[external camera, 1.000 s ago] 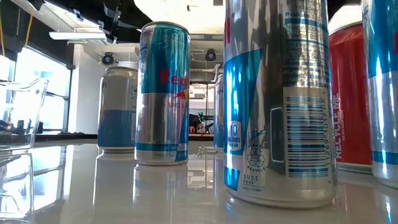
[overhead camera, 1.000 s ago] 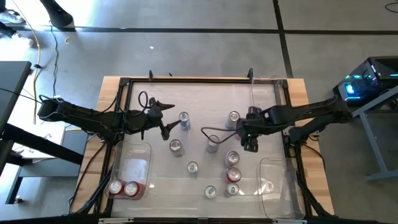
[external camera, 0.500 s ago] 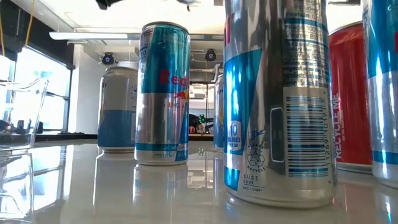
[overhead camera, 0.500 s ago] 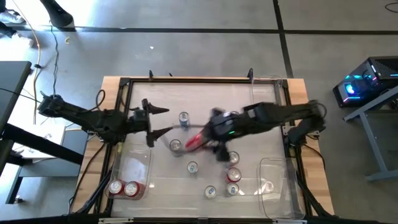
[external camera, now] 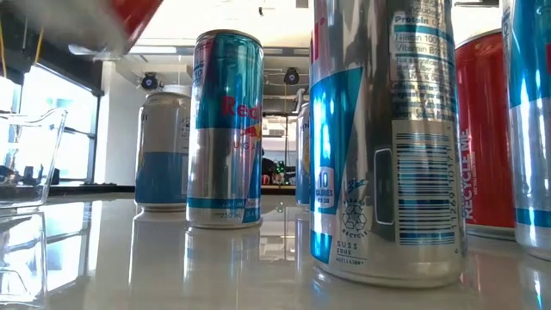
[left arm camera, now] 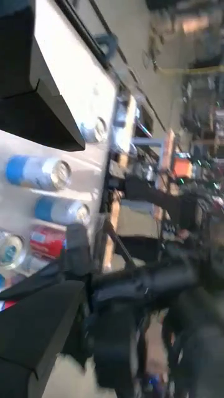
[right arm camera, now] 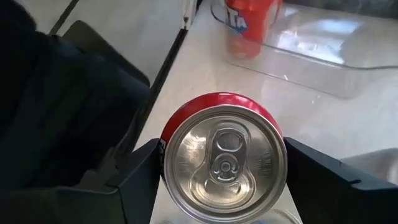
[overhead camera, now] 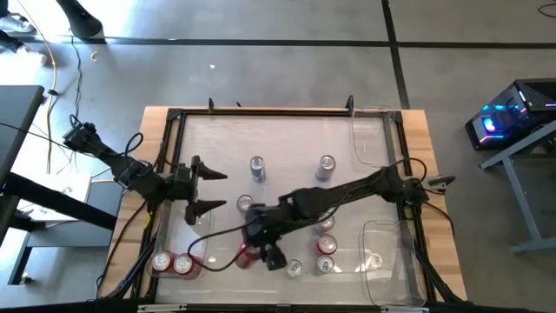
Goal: Sort soda cans
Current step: Put the middle right red soda can into the left transparent bin
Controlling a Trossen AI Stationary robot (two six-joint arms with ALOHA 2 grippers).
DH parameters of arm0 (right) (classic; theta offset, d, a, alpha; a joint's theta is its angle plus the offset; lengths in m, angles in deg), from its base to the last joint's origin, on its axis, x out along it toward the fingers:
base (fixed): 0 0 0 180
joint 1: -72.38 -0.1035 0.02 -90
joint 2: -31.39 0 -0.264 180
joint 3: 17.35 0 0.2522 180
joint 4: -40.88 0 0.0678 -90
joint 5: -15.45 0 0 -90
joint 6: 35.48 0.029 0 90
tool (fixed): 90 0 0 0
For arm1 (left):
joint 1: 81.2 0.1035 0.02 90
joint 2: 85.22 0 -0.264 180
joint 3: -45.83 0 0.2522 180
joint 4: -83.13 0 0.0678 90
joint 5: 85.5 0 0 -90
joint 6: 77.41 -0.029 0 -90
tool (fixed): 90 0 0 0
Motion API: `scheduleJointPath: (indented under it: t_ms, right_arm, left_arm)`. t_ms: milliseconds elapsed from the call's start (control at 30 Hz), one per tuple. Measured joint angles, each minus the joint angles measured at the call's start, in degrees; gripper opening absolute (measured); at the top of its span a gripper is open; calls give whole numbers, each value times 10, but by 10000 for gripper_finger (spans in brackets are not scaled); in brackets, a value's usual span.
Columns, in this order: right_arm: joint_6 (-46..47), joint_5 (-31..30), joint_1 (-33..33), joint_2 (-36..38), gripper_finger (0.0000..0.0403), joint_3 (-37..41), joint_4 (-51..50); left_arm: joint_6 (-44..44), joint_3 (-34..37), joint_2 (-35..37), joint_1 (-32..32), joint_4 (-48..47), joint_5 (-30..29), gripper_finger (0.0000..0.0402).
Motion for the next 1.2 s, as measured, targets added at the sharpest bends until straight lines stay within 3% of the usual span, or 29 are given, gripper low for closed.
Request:
scheduleJointPath:
  t_ms: [200, 600, 1200]
  right_arm:
    - [11, -25, 6, -44, 277, 0, 5]
    - [-6, -24, 19, -90, 277, 0, -32]
    - [-46, -71, 19, -90, 278, -2, -69]
  left_arm:
    - [81, 0, 0, -22, -61, -53, 353]
    - [203, 0, -15, -58, -207, -5, 353]
    - [231, 0, -82, -98, -247, -21, 353]
